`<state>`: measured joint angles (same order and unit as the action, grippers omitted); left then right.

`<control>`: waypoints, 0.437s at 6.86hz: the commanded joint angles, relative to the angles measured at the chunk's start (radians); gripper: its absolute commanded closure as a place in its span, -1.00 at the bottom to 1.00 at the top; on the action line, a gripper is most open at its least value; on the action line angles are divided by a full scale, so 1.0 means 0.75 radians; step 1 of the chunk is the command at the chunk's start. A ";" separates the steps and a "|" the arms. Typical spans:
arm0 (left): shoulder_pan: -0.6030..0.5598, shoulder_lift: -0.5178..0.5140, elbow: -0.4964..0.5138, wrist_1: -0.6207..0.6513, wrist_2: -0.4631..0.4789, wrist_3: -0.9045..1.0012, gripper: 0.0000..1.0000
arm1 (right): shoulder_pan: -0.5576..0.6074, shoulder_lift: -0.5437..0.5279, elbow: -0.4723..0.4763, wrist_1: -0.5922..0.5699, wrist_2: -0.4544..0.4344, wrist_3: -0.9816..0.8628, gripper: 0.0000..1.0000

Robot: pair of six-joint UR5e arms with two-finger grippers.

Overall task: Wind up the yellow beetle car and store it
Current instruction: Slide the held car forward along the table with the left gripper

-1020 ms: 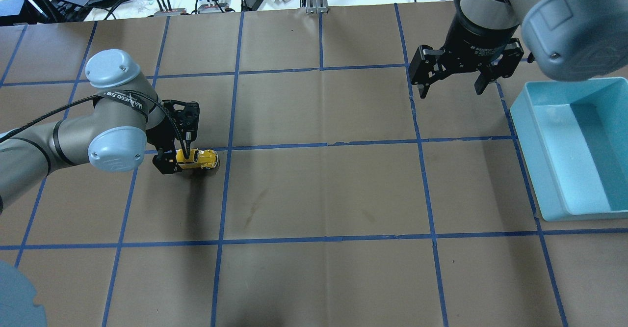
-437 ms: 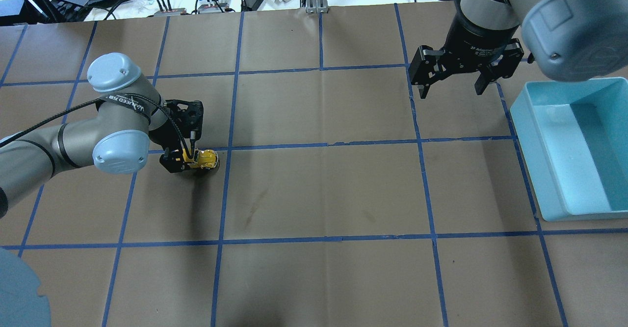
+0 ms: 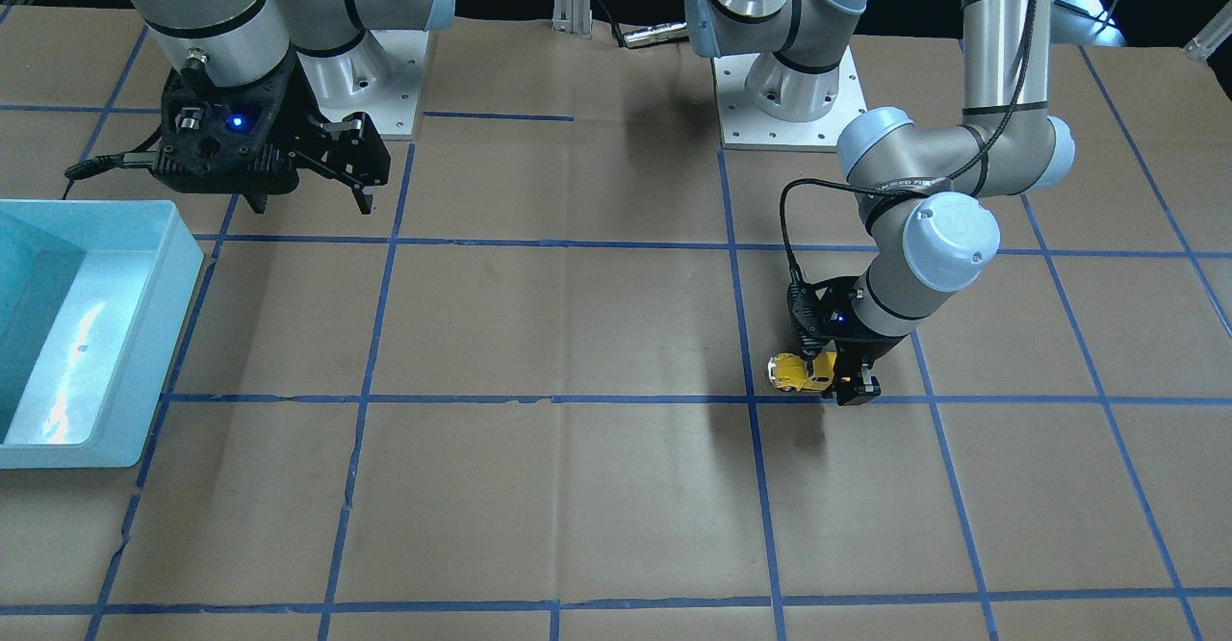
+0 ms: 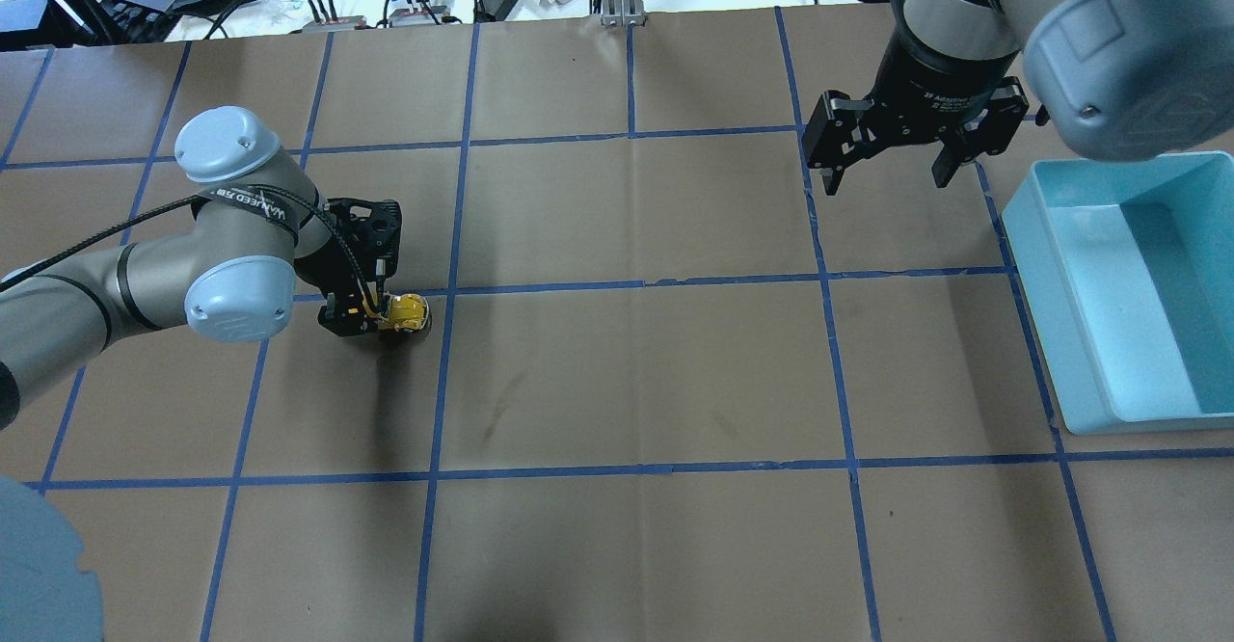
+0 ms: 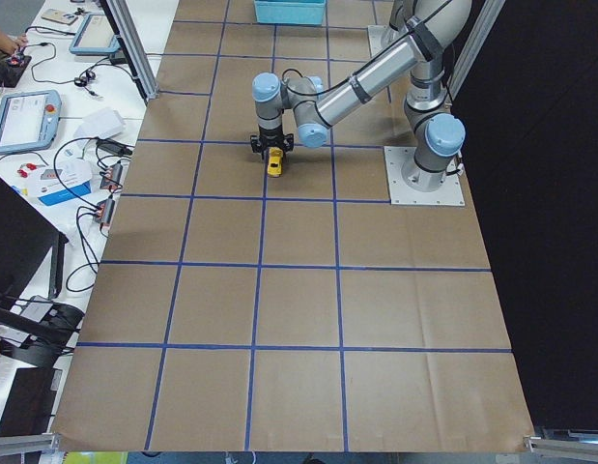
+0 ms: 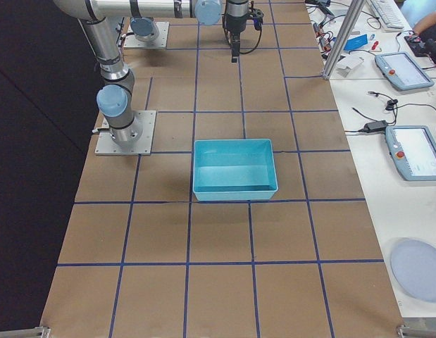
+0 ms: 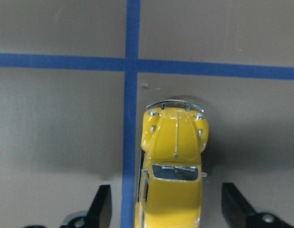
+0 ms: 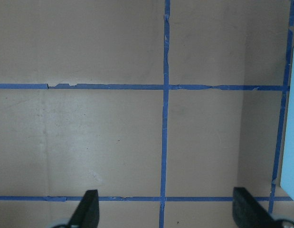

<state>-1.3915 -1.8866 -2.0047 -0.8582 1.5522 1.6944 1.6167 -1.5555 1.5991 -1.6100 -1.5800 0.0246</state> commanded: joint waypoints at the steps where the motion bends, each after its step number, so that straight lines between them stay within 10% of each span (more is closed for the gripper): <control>1: 0.000 0.006 0.002 0.005 0.000 -0.005 0.57 | -0.004 0.000 -0.001 -0.001 -0.002 -0.002 -1.00; 3: -0.024 0.018 0.014 0.001 -0.012 -0.064 0.57 | -0.002 0.000 -0.001 -0.001 -0.002 0.000 -1.00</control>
<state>-1.3967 -1.8789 -1.9981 -0.8562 1.5488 1.6735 1.6152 -1.5555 1.5986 -1.6106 -1.5814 0.0242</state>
